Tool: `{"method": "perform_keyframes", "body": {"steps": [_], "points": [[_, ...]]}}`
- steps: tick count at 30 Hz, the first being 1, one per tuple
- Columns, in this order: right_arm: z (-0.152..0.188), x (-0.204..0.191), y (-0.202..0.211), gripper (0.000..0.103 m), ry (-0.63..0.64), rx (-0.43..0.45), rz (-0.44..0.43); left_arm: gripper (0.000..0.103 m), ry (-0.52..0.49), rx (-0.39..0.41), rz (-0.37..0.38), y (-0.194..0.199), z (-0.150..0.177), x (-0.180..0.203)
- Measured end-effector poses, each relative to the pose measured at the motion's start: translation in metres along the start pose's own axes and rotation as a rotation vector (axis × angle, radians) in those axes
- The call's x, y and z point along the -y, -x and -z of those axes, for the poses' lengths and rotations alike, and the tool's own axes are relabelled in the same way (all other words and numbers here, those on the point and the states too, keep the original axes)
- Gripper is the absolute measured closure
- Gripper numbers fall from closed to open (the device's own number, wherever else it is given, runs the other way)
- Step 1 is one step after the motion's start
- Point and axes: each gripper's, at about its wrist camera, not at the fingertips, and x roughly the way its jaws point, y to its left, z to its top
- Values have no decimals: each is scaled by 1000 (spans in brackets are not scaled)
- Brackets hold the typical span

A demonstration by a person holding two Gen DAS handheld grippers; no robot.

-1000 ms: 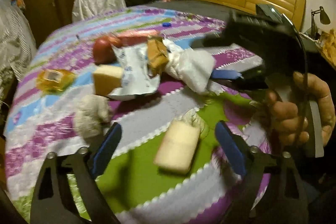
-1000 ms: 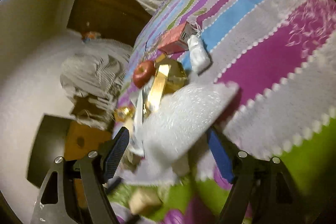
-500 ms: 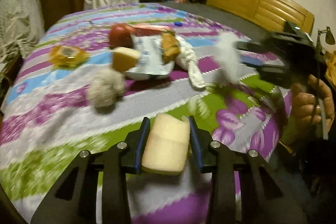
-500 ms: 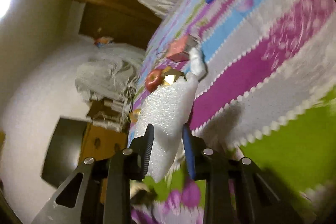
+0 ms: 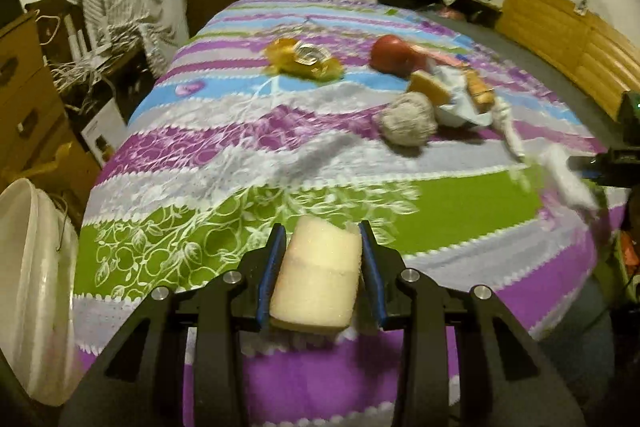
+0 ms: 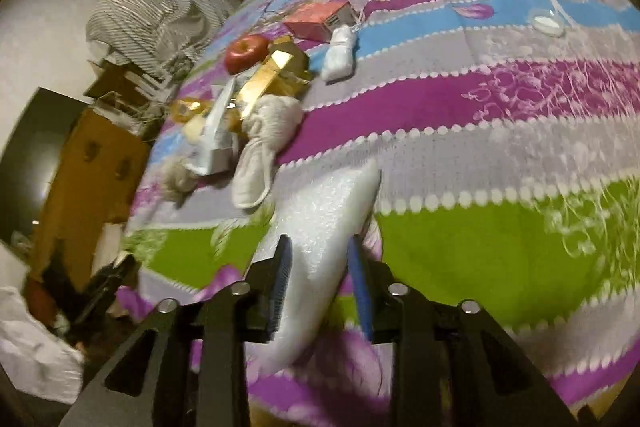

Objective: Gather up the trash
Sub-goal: 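Grasp beige sponge with left tool while right tool grasps white foam sheet, then carry sponge and foam sheet with both tools over the bucket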

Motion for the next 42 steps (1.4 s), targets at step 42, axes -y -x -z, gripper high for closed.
{"method": "perform_keyframes", "body": {"steps": [42], "points": [[72, -55, -14, 50, 55, 304, 378, 50, -16, 47, -46, -5, 23, 14]]}}
